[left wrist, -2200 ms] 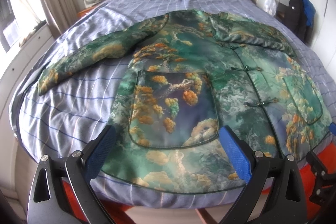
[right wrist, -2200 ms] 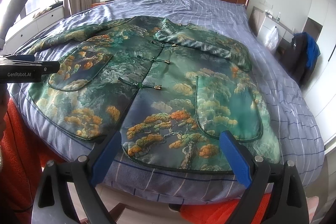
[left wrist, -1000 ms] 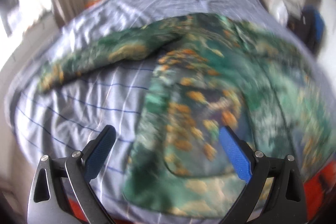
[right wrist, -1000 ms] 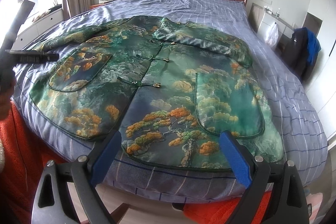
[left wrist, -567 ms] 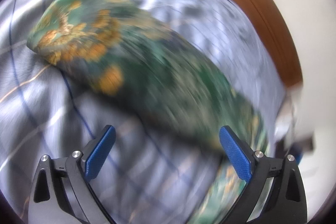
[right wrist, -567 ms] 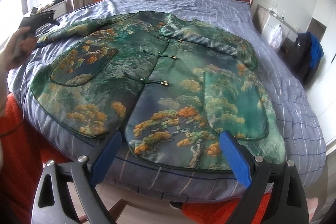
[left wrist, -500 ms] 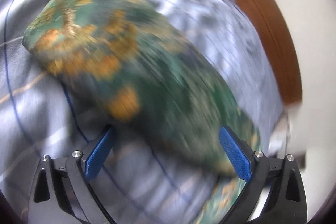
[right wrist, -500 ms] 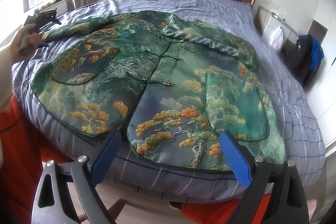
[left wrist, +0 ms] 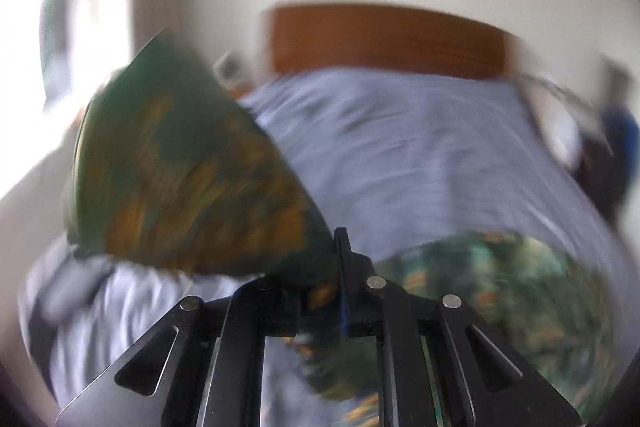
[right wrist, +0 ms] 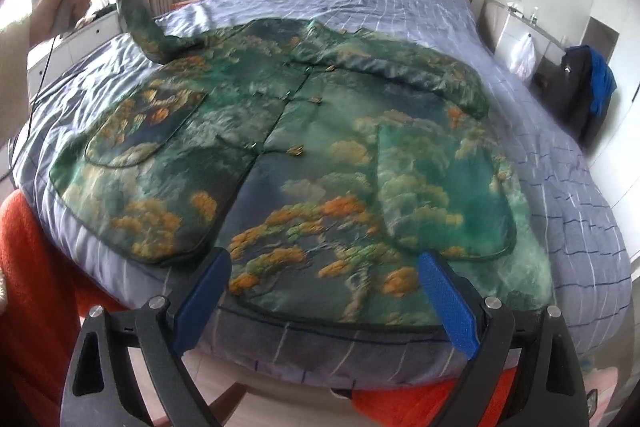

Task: Fold large clothes
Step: 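Grasp the sleeve nearest the left tool and fold it across the jacket body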

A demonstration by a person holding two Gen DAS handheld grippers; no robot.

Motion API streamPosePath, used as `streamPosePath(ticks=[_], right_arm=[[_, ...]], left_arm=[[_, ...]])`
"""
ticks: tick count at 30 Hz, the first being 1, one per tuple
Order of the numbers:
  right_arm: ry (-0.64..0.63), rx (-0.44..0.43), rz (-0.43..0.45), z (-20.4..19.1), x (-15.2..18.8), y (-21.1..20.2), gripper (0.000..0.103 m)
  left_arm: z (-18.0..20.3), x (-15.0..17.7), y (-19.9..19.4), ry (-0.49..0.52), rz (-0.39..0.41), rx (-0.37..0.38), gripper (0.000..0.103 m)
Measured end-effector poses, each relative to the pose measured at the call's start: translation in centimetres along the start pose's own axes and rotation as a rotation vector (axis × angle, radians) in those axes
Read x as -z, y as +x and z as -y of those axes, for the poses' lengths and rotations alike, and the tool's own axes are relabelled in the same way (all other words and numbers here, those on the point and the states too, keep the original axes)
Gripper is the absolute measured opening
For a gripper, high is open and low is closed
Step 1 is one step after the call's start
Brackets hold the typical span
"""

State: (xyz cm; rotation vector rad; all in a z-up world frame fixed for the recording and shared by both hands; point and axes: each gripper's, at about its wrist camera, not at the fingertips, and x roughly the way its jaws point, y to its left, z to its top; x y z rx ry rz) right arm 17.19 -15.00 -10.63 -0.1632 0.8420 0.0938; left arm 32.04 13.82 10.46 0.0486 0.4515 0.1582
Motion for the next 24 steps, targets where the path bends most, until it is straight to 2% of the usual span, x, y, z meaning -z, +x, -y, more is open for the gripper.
streamPosePath(ticks=[1, 2, 4, 6, 7, 8, 9, 10, 13, 16, 17, 20, 22, 24], right_arm=[[0.009, 0.003, 0.004, 0.4, 0.0, -0.1, 0.094], [0.022, 0.008, 0.007, 0.8, 0.0, -0.1, 0.094], [0.049, 0.023, 0.010, 1.8, 0.2, -0.4, 0.094], [0.069, 0.040, 0.009, 2.6, 0.7, -0.6, 0.094], [0.077, 0.048, 0.007, 3.0, 0.9, -0.8, 0.094], [0.086, 0.056, 0.002, 3.4, 1.2, -0.9, 0.094], [0.095, 0.063, -0.004, 3.8, 1.5, -1.0, 0.094], [0.104, 0.070, -0.009, 4.3, 1.8, -1.1, 0.094], [0.133, 0.098, -0.013, 5.8, 2.8, -1.6, 0.094], [0.160, 0.125, -0.027, 7.2, 3.7, -1.6, 0.094], [0.171, 0.126, -0.031, 7.7, 3.8, -1.4, 0.094], [0.188, 0.135, -0.028, 8.5, 3.5, -0.9, 0.094], [0.192, 0.135, -0.020, 8.6, 2.9, -0.5, 0.094], [0.185, 0.125, -0.006, 8.2, 2.1, -0.4, 0.094]], left_arm=[[3.4, -0.7, -0.5, 0.068, 0.024, 0.029, 0.013], [8.4, -0.9, -1.1, 0.162, 0.051, 0.069, 0.013], [15.4, 0.1, -0.9, 0.292, 0.079, 0.111, 0.016], [21.6, 2.9, 0.5, 0.423, 0.053, 0.139, 0.041], [23.9, 4.6, 1.6, 0.489, 0.022, 0.123, 0.074], [26.4, 7.1, 2.9, 0.567, -0.016, 0.085, 0.091], [28.1, 9.6, 3.8, 0.634, -0.049, 0.071, 0.091], [29.2, 12.4, 4.6, 0.695, -0.099, 0.090, 0.090], [28.4, 16.7, 4.6, 0.740, -0.196, 0.147, 0.089], [25.3, 16.6, 3.6, 0.665, -0.278, 0.201, 0.090], [22.9, 15.5, 3.2, 0.597, -0.298, 0.224, 0.090], [17.7, 11.8, 3.6, 0.404, -0.295, 0.213, 0.097], [13.2, 9.4, 5.4, 0.250, -0.275, 0.167, 0.097], [10.2, 9.6, 7.1, 0.165, -0.277, 0.084, 0.097]])
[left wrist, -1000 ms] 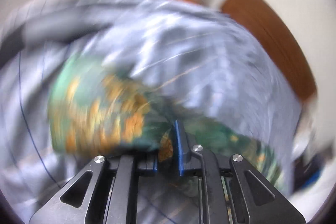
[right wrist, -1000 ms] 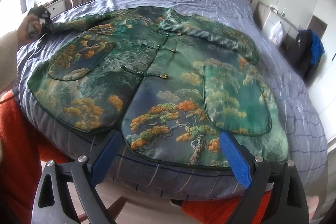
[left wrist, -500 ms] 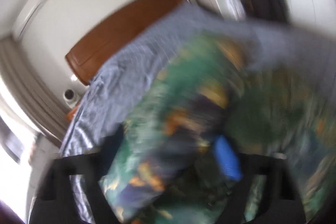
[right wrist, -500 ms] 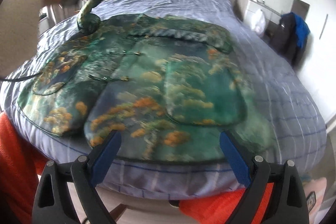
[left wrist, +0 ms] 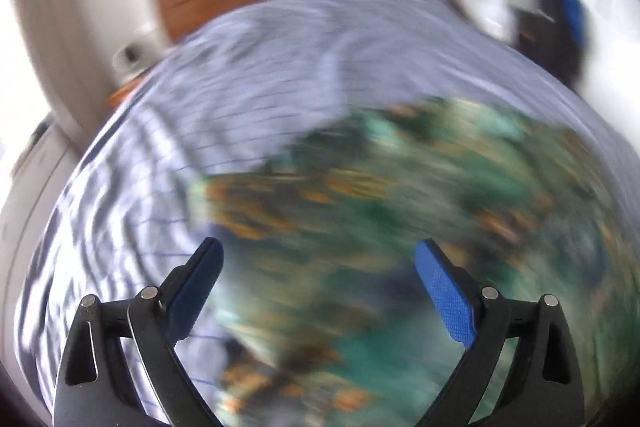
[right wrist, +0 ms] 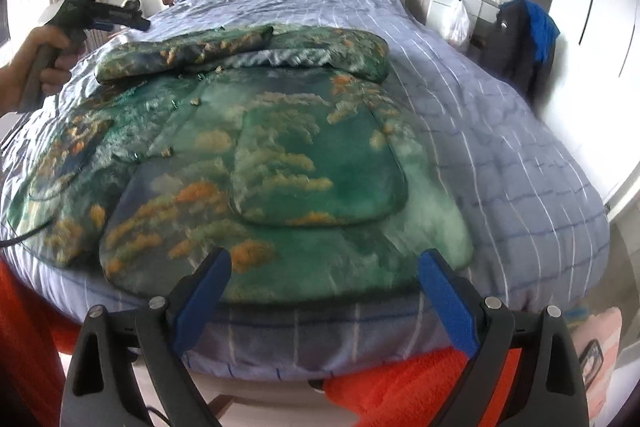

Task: Fold large clothes

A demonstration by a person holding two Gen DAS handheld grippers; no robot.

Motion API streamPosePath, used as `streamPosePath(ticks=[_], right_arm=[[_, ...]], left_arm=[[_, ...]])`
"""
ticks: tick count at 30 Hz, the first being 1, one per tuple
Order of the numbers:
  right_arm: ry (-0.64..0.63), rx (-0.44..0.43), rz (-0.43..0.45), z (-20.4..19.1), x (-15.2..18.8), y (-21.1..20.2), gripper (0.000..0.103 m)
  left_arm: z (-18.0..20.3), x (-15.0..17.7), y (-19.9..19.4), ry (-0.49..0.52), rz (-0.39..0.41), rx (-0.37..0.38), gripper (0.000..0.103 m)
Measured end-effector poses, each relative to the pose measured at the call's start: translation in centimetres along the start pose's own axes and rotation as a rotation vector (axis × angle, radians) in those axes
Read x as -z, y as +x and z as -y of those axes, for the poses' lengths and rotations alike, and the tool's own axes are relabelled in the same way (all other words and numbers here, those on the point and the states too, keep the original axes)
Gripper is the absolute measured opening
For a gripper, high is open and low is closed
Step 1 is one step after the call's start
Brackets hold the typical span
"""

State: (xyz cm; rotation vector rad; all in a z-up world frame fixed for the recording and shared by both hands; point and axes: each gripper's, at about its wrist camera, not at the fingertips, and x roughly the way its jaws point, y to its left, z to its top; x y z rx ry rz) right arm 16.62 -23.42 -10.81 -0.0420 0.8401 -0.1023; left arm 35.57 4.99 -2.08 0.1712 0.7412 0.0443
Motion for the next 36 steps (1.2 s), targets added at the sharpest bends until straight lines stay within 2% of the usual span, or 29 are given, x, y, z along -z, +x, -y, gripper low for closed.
streamPosePath(ticks=[1, 3, 5, 8, 10, 13, 16, 18, 21, 24, 25, 27, 30, 32, 34, 36], right_arm=[[-0.004, -0.008, 0.005, -0.4, -0.3, 0.0, 0.094], [-0.007, -0.039, 0.006, -1.2, -0.6, 0.0, 0.094], [-0.004, -0.069, -0.011, -1.8, -0.6, 0.0, 0.094], [-0.017, -0.076, -0.029, -2.4, 0.1, -0.2, 0.094], [-0.032, -0.064, -0.025, -2.6, 0.6, -0.5, 0.094], [-0.052, -0.053, -0.011, -2.7, 0.8, -0.5, 0.094], [-0.050, -0.069, 0.004, -2.8, 0.3, -0.3, 0.094], [-0.045, -0.083, 0.015, -3.0, -0.1, -0.4, 0.094], [-0.040, -0.100, 0.026, -3.1, -0.2, -0.6, 0.094], [-0.032, -0.102, 0.005, -2.7, 0.4, -0.3, 0.094], [-0.027, -0.101, -0.005, -2.5, 0.7, -0.2, 0.094], [-0.025, -0.094, -0.013, -2.1, 1.1, -0.2, 0.094], [-0.041, -0.065, 0.006, -1.6, 1.5, -0.7, 0.094], [-0.051, -0.050, 0.032, -1.3, 1.5, -1.0, 0.094], [-0.048, -0.050, 0.042, -1.1, 1.2, -0.8, 0.094], [-0.032, -0.056, 0.038, -1.0, 1.0, -0.3, 0.094]], left_arm=[[-1.0, 0.5, 1.6, -0.019, -0.023, -0.055, 0.097], [-2.8, 2.1, 6.9, -0.013, -0.172, -0.194, 0.097], [-3.9, 4.4, 10.6, -0.021, -0.297, -0.215, 0.097], [-3.9, 4.0, 9.2, -0.070, -0.239, -0.193, 0.096], [-2.6, 2.9, 7.2, -0.073, -0.188, -0.151, 0.096], [1.1, 0.6, 3.3, -0.005, -0.076, -0.059, 0.096], [5.5, -1.3, 1.6, 0.062, -0.024, 0.050, 0.098], [9.4, -2.2, 2.0, 0.112, -0.021, 0.102, 0.098], [15.1, -2.4, 4.7, 0.185, -0.056, 0.111, 0.100], [18.1, -1.6, 9.5, 0.205, -0.189, 0.080, 0.099], [18.5, -1.2, 10.5, 0.198, -0.209, 0.072, 0.100], [18.3, -1.7, 10.2, 0.173, -0.186, 0.086, 0.099], [16.9, -3.6, 8.1, 0.112, -0.130, 0.177, 0.099], [15.3, -4.9, 7.2, 0.054, -0.095, 0.198, 0.100], [13.9, -5.2, 8.2, -0.001, -0.116, 0.175, 0.101], [12.9, -4.3, 11.1, -0.034, -0.212, 0.130, 0.101]])
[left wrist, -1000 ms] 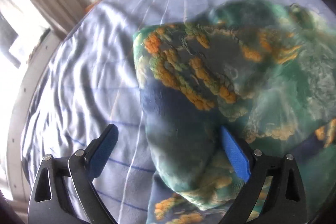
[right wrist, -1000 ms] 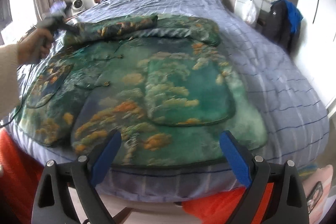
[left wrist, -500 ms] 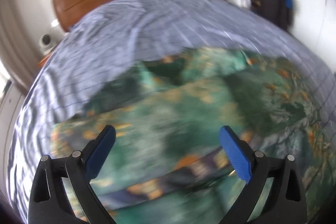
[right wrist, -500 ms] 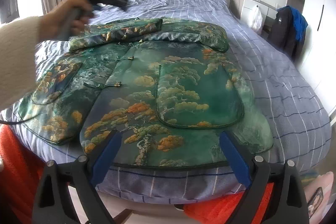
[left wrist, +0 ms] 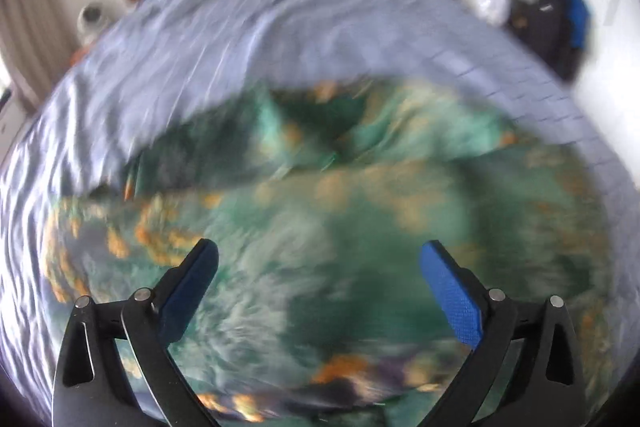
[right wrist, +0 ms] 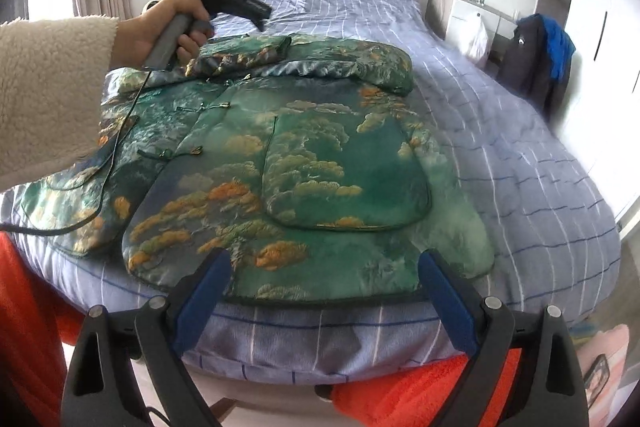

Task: Fold large clothes

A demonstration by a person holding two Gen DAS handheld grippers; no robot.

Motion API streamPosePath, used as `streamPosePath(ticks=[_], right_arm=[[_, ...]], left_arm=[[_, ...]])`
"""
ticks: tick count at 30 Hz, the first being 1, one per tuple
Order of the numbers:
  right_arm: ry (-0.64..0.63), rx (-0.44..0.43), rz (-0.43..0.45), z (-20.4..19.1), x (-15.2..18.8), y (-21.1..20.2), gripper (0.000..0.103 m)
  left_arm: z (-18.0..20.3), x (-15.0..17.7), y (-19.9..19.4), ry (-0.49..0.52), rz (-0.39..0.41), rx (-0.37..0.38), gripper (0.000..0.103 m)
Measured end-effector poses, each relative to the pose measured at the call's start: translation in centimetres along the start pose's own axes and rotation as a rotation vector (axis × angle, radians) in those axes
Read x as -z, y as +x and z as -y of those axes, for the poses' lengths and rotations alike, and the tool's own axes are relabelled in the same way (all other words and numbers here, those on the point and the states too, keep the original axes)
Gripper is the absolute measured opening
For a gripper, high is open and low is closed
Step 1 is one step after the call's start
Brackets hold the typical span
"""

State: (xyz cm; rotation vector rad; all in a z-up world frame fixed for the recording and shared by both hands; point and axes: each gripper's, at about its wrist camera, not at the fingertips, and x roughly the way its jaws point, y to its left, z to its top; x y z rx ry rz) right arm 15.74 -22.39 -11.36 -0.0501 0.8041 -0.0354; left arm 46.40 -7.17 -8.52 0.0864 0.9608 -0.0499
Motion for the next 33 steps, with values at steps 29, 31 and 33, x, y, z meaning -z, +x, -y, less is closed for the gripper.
streamPosePath(ticks=[29, 31, 33], right_arm=[[-0.039, -0.038, 0.014, -3.5, 0.6, -2.0, 0.094], [-0.042, -0.038, 0.017, -3.7, 0.4, -2.1, 0.094], [-0.052, -0.044, 0.028, -4.1, 0.2, -2.4, 0.094]], left_arm=[[-14.9, 9.0, -13.0, -0.229, 0.205, 0.010, 0.101], [-15.0, 9.9, -16.9, -0.184, 0.267, 0.015, 0.101], [-15.5, 10.6, -20.1, -0.142, 0.314, -0.004, 0.101]])
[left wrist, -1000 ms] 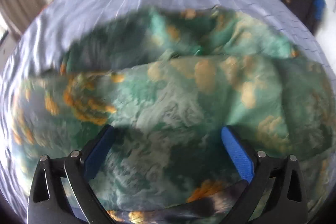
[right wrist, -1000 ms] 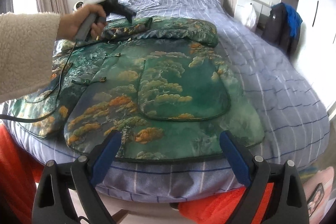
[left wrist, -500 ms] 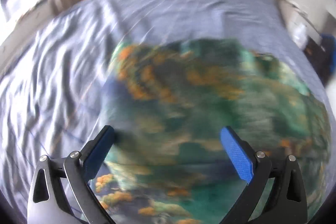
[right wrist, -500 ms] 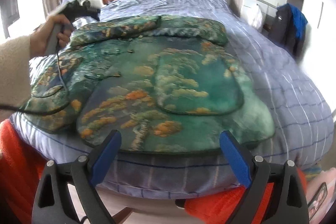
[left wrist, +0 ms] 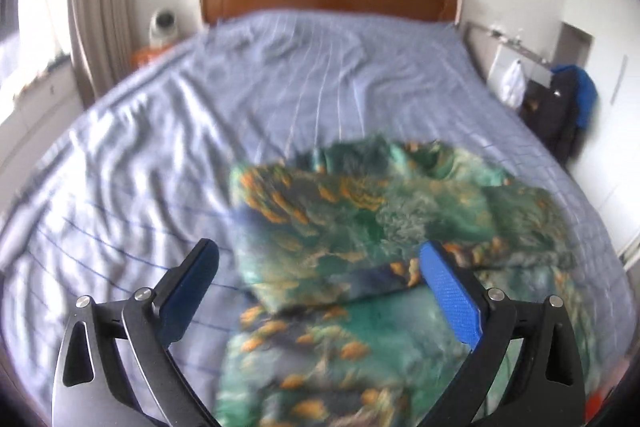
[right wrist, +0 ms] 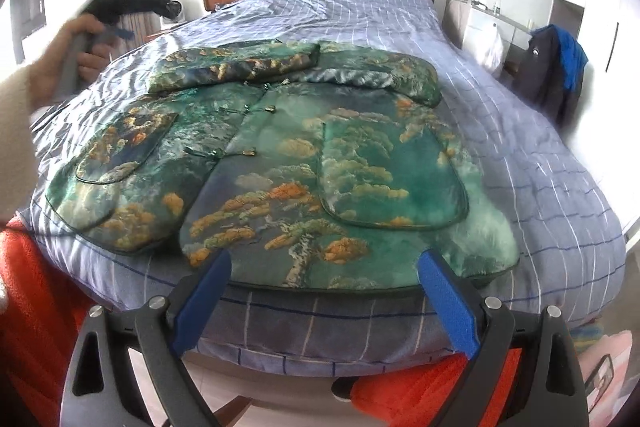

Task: Fold large clothes

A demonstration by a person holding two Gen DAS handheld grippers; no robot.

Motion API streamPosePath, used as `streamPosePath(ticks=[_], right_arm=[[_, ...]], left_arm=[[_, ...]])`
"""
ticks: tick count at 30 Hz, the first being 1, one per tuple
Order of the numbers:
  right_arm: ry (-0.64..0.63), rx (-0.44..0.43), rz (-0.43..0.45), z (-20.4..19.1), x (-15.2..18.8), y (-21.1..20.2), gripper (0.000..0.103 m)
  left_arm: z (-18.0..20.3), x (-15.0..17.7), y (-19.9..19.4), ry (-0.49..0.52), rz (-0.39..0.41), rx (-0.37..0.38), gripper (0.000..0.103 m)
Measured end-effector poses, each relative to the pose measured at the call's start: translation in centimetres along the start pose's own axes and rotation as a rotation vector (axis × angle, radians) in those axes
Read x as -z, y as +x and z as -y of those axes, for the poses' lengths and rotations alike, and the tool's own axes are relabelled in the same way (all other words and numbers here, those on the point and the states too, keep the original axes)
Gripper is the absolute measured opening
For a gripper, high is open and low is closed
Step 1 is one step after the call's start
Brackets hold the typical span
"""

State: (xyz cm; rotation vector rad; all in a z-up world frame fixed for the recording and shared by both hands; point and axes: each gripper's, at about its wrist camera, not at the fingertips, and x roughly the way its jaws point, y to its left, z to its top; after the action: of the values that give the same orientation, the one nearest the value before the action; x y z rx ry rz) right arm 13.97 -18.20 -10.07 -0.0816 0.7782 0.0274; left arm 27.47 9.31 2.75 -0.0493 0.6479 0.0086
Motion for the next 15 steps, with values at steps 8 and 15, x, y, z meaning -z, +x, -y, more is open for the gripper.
streamPosePath(ticks=[8, 15], right_arm=[[-0.046, -0.051, 0.022, -2.1, 0.1, -0.3, 0.094], [-0.042, -0.047, 0.026, -1.8, 0.1, -0.2, 0.094]], left_arm=[[-4.4, 1.4, -9.2, 0.139, 0.044, -0.166, 0.101], [-3.7, 6.4, -12.6, 0.127, 0.004, -0.158, 0.101]])
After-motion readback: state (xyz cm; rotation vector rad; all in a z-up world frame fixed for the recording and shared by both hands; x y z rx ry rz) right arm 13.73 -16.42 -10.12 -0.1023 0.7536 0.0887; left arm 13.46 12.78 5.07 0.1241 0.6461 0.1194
